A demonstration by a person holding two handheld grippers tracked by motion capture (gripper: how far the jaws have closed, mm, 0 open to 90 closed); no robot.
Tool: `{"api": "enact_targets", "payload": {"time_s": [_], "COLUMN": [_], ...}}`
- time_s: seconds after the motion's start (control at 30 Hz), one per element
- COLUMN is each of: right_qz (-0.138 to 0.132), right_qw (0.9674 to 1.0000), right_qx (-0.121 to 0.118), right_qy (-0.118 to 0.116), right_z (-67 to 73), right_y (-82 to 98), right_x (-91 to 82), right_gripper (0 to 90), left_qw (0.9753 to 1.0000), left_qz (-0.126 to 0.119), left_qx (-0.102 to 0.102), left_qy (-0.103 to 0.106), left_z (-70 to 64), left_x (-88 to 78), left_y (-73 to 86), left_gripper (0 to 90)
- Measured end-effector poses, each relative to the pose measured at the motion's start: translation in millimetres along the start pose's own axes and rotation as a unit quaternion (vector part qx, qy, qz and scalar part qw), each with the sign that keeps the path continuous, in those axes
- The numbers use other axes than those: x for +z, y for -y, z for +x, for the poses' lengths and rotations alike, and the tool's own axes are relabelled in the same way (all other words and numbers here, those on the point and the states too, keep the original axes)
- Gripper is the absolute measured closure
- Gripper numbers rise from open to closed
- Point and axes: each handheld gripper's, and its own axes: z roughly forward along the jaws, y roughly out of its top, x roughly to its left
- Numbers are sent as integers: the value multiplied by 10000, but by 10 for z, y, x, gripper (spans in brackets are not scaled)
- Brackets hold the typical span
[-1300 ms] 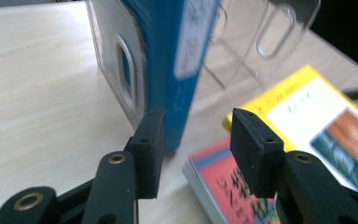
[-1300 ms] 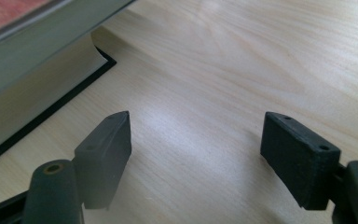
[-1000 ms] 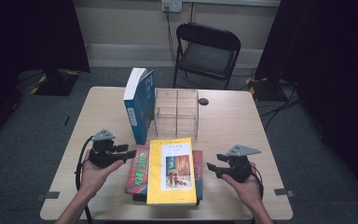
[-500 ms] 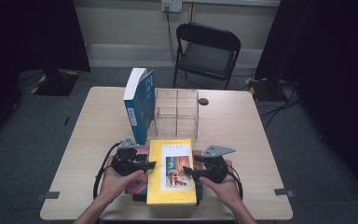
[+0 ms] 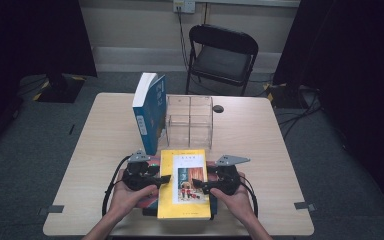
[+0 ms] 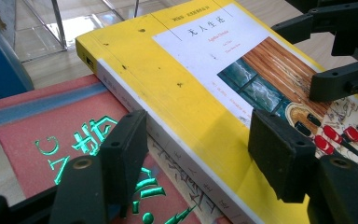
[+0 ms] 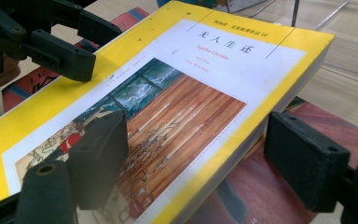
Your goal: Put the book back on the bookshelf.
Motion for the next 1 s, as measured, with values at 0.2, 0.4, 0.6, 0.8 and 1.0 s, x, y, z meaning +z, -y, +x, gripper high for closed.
{"api": "enact_targets", "payload": {"time_s": [0.2,0.4,0.6,0.8,1.0], "right_qz": [46,87,-112,-430,-235], "right_qw": [10000,9998,9990,9981,9993], "right_qx": [18,103,395,441,292], "right_qy": [79,146,162,89,25], "right_z": [21,18,-27,-4,124], "right_y": [-23,-50,-70,-110,-97], "right_x": [27,23,-41,-118,-65], "right_gripper": [194,251,428,492,533], "left_qw": [10000,10000,9999,9999,9999], "left_qz": [-14,-65,-97,-146,-171], "left_qx": [2,-12,-10,7,1], "left_qy": [-74,-63,-56,-33,-13], "left_z": [-21,-20,-18,-13,-10], "left_x": [3,4,2,0,-2], "left_y": [9,20,31,45,53], "left_gripper": [367,366,364,362,360]}}
